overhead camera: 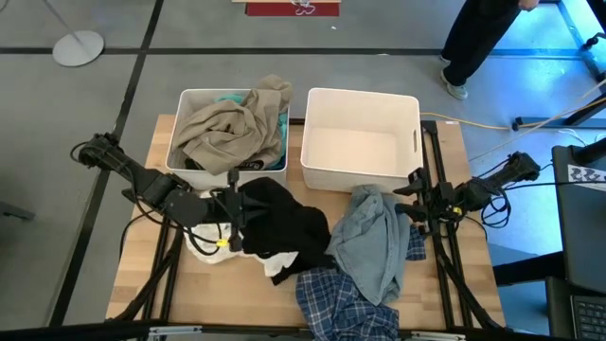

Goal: Sort clothes
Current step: Put the black underwear into the left white bin

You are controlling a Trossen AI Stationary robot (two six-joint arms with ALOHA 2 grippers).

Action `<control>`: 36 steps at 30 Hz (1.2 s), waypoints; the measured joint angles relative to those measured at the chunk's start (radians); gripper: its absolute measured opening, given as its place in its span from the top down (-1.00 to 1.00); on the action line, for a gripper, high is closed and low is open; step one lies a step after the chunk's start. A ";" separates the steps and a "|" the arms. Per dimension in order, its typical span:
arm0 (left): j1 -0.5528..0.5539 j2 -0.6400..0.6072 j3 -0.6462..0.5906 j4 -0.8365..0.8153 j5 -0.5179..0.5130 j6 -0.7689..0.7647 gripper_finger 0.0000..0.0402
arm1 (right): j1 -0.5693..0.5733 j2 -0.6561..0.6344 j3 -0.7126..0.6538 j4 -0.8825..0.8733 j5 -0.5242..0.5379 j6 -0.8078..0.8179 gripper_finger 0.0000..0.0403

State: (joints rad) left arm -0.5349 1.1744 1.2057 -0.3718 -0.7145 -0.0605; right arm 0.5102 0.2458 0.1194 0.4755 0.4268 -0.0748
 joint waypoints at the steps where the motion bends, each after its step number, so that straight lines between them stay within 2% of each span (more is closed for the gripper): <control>1: 0.001 0.000 0.000 -0.001 0.000 0.001 0.91 | 0.000 0.027 0.013 0.001 -0.013 -0.001 0.10; 8: 0.005 0.000 0.000 -0.005 -0.008 -0.016 0.91 | 0.000 0.204 0.078 0.085 -0.060 -0.008 0.10; 14: 0.020 0.000 0.000 -0.001 -0.052 -0.057 0.91 | 0.000 0.385 0.170 0.074 -0.063 -0.037 0.09; 19: 0.040 0.000 0.000 0.000 -0.060 -0.096 0.91 | 0.000 0.576 0.268 0.022 -0.155 -0.022 -0.10; 22: 0.041 0.000 0.000 0.003 -0.063 -0.099 0.91 | 0.000 0.702 0.338 -0.003 -0.166 -0.007 -0.24; 25: 0.040 0.001 0.000 0.015 -0.094 -0.101 0.91 | 0.001 0.809 0.418 -0.043 -0.186 0.038 -0.34; 28: 0.040 0.001 0.000 0.028 -0.144 -0.103 0.91 | 0.001 0.903 0.498 -0.132 -0.271 0.107 -0.38; 31: 0.040 0.001 0.000 0.023 -0.207 -0.125 0.91 | 0.001 1.000 0.554 -0.131 -0.331 0.150 -0.39; 33: 0.040 0.001 0.000 0.021 -0.235 -0.131 0.91 | 0.008 1.071 0.582 -0.111 -0.340 0.155 -0.39; 36: 0.040 0.001 0.000 0.018 -0.253 -0.131 0.91 | 0.010 1.178 0.632 -0.065 -0.287 0.146 -0.39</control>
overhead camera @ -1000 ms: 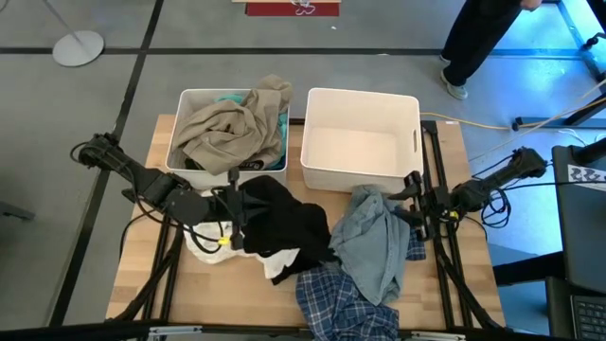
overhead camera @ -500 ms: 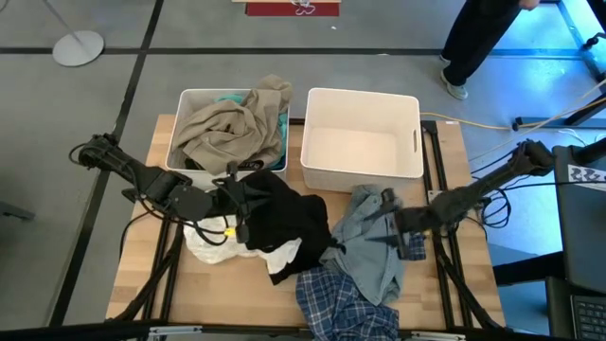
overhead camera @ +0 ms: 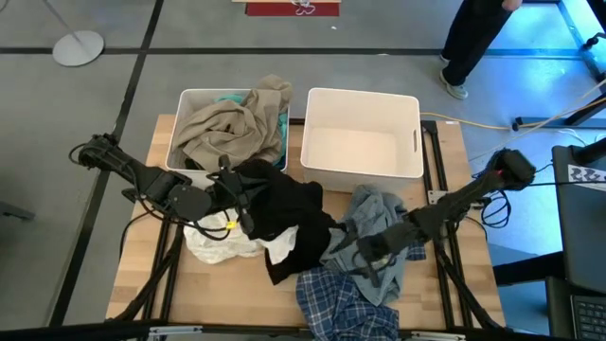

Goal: Sort clothes
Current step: Put the black underwear into the left white bin

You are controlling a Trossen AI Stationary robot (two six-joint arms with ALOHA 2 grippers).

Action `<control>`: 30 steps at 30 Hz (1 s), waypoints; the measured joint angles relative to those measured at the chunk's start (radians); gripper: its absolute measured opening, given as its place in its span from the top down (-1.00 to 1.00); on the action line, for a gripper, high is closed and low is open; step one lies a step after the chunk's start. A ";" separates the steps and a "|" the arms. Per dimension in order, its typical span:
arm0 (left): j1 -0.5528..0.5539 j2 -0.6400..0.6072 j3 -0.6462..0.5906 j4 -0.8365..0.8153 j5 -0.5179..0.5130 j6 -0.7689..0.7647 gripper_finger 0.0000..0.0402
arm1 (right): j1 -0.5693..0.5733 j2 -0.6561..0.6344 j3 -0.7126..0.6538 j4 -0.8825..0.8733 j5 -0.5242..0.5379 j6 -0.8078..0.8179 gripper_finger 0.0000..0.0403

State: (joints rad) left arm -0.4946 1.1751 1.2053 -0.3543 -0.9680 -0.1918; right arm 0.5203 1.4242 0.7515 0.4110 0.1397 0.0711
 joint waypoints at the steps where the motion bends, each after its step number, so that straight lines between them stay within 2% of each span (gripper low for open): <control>1: 0.000 0.000 0.000 -0.001 -0.002 -0.002 0.91 | 0.002 0.031 0.017 0.018 0.026 -0.008 -0.39; 5: 0.000 0.000 0.000 0.000 -0.005 -0.010 0.91 | 0.003 0.153 0.087 0.107 0.163 -0.071 -0.39; 8: 0.000 0.000 0.000 -0.001 -0.008 -0.012 0.91 | 0.002 0.239 0.140 0.182 0.219 -0.155 -0.39; 12: 0.000 0.000 0.000 -0.001 -0.008 -0.016 0.91 | -0.011 0.329 0.224 0.191 0.306 -0.284 -0.39; 19: 0.000 0.001 0.000 -0.001 -0.010 -0.018 0.91 | -0.049 0.437 0.373 0.193 0.574 -0.570 -0.39; 25: 0.000 0.002 0.000 -0.004 -0.005 -0.018 0.91 | -0.105 0.469 0.415 0.152 0.703 -0.591 -0.39; 28: -0.003 0.003 0.000 -0.003 -0.004 -0.018 0.91 | -0.130 0.469 0.419 0.137 0.715 -0.556 -0.38; 30: -0.003 0.003 0.000 -0.003 -0.004 -0.018 0.91 | -0.138 0.469 0.419 0.128 0.707 -0.552 -0.29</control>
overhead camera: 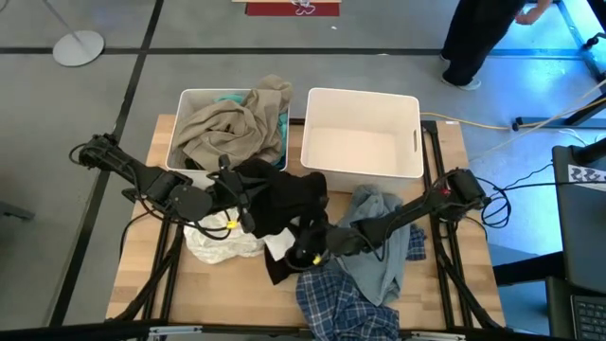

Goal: Sort clothes
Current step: Put the black underwear into the left white bin

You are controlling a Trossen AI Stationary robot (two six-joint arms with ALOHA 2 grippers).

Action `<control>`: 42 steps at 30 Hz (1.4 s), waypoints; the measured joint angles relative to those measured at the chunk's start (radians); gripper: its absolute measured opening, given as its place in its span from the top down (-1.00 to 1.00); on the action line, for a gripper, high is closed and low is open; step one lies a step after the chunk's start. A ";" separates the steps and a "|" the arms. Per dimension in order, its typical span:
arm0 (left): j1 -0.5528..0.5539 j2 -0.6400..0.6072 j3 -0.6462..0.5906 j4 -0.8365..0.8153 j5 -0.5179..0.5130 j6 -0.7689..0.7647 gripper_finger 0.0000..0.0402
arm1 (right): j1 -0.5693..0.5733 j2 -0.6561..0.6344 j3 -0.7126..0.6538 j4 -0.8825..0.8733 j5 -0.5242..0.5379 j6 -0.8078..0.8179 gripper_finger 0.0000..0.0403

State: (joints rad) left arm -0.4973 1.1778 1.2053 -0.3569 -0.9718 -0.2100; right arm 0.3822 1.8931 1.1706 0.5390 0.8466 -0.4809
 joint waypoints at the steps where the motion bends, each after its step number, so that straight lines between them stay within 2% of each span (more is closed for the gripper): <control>1: 0.000 0.000 0.000 0.000 0.000 0.000 0.91 | -0.001 0.000 0.000 -0.008 -0.007 0.002 -0.22; 3: 0.000 0.000 0.000 0.001 0.002 0.000 0.91 | -0.011 0.003 0.000 -0.032 -0.021 0.009 -0.01; 9: -0.001 0.000 0.000 0.024 0.005 0.020 0.91 | -0.018 0.007 0.000 -0.120 -0.041 0.071 0.82; 10: -0.005 0.000 0.000 0.038 0.006 0.040 0.91 | -0.017 0.007 0.000 -0.132 -0.049 0.080 0.90; 15: -0.024 -0.004 0.000 0.190 0.003 0.194 0.91 | 0.020 0.005 0.000 -0.209 -0.097 0.139 0.87; 18: -0.028 -0.018 0.001 0.318 -0.009 0.299 0.92 | 0.054 0.006 -0.001 -0.282 -0.126 0.164 0.94; 23: -0.026 -0.035 0.002 0.483 -0.028 0.483 0.92 | 0.110 0.006 -0.001 -0.386 -0.223 0.236 0.93; 27: -0.026 -0.057 0.002 0.539 -0.046 0.557 0.92 | 0.145 0.006 -0.001 -0.456 -0.206 0.291 0.92; 30: -0.026 -0.061 0.003 0.442 -0.043 0.473 0.92 | 0.149 0.006 -0.002 -0.463 -0.168 0.294 0.96; 37: -0.029 -0.031 0.002 -0.054 0.082 0.079 0.91 | 0.147 0.006 -0.002 -0.471 -0.159 0.299 0.94; 40: -0.029 -0.001 -0.001 -0.226 0.116 -0.087 0.83 | 0.147 0.006 -0.001 -0.477 -0.159 0.309 0.95; 42: -0.028 0.020 -0.013 -0.280 0.150 -0.174 0.73 | 0.147 0.006 -0.001 -0.477 -0.159 0.309 0.96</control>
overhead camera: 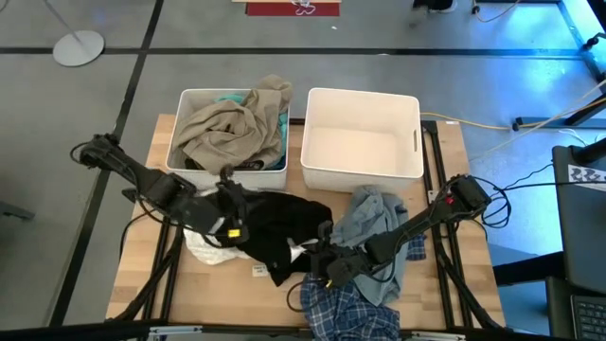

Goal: Sort clothes
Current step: Put the black underwear into the left white bin

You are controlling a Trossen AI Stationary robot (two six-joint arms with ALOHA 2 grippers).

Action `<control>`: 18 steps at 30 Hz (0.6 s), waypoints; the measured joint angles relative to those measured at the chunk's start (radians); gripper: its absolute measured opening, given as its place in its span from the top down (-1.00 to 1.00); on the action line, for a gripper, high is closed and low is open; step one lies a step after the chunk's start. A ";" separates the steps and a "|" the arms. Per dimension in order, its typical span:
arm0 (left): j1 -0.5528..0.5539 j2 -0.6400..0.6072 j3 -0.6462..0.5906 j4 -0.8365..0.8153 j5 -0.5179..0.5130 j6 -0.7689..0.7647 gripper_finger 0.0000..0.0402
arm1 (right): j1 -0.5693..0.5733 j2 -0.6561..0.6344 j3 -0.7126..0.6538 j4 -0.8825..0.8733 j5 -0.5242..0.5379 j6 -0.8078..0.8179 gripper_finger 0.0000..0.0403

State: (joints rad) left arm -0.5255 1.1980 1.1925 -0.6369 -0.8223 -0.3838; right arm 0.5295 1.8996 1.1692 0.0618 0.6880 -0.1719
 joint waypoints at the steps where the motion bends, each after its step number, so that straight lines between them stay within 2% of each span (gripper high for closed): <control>1: 0.000 0.013 -0.009 -0.008 0.026 -0.030 0.67 | -0.002 0.000 0.000 -0.001 0.000 0.000 0.96; 7: -0.001 0.109 -0.027 -0.004 0.250 -0.161 0.27 | -0.007 0.000 0.000 -0.012 0.000 0.011 0.95; 10: -0.001 0.167 -0.027 -0.006 0.355 -0.246 0.14 | -0.007 0.000 0.000 -0.012 -0.001 0.011 0.95; 18: -0.036 0.365 -0.027 -0.001 0.382 -0.270 0.06 | -0.007 0.000 -0.016 -0.008 -0.026 0.012 0.95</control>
State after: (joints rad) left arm -0.5611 1.5634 1.1652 -0.6378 -0.4400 -0.6540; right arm 0.5228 1.8996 1.1528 0.0536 0.6621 -0.1603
